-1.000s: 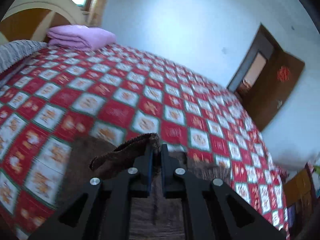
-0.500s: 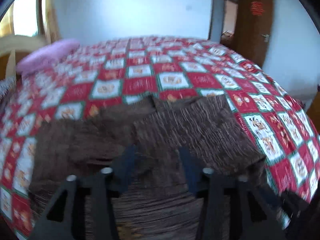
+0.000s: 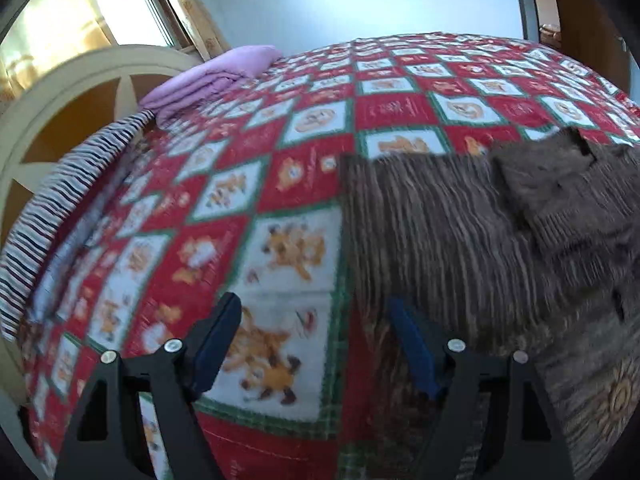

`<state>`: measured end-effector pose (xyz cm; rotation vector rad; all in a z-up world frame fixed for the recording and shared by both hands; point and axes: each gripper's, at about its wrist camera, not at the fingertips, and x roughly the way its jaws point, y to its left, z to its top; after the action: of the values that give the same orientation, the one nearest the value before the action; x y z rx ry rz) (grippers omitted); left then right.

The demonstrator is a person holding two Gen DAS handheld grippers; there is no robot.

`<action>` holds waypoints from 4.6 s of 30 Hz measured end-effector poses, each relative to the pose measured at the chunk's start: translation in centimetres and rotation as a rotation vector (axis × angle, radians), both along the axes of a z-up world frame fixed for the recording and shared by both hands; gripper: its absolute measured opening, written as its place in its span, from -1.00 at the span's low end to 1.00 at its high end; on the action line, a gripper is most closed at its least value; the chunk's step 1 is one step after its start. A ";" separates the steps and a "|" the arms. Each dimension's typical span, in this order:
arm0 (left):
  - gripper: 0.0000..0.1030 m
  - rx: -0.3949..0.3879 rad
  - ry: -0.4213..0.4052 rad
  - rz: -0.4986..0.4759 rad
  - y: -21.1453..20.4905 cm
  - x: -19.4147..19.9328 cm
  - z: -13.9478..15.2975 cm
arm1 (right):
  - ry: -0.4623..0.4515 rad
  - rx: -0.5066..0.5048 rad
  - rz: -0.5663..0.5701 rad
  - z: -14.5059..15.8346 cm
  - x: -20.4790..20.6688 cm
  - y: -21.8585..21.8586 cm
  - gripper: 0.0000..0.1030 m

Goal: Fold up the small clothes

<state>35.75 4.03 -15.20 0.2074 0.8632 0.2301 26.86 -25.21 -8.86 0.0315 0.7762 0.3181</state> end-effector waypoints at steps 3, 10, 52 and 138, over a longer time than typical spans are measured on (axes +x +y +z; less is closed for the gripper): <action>0.54 0.031 -0.022 -0.025 -0.9 -0.5 -0.1 | -0.001 -0.040 0.048 0.6 2.1 4.2 0.41; 0.77 -0.090 -0.044 0.016 1.4 -1.2 -0.6 | 0.070 -0.180 0.167 -2.8 7.9 15.7 0.41; 1.00 -0.387 -0.028 0.033 4.9 -1.4 -1.4 | 0.206 -0.049 -0.035 -6.2 7.6 6.7 -0.91; 1.00 -0.079 -0.068 -0.008 0.9 -5.0 2.1 | 0.080 -0.071 -0.248 -2.8 3.1 -7.5 0.03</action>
<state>30.78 4.97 -13.05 0.1292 0.8024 0.1939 29.98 -32.69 -11.68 0.0738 0.8527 0.0536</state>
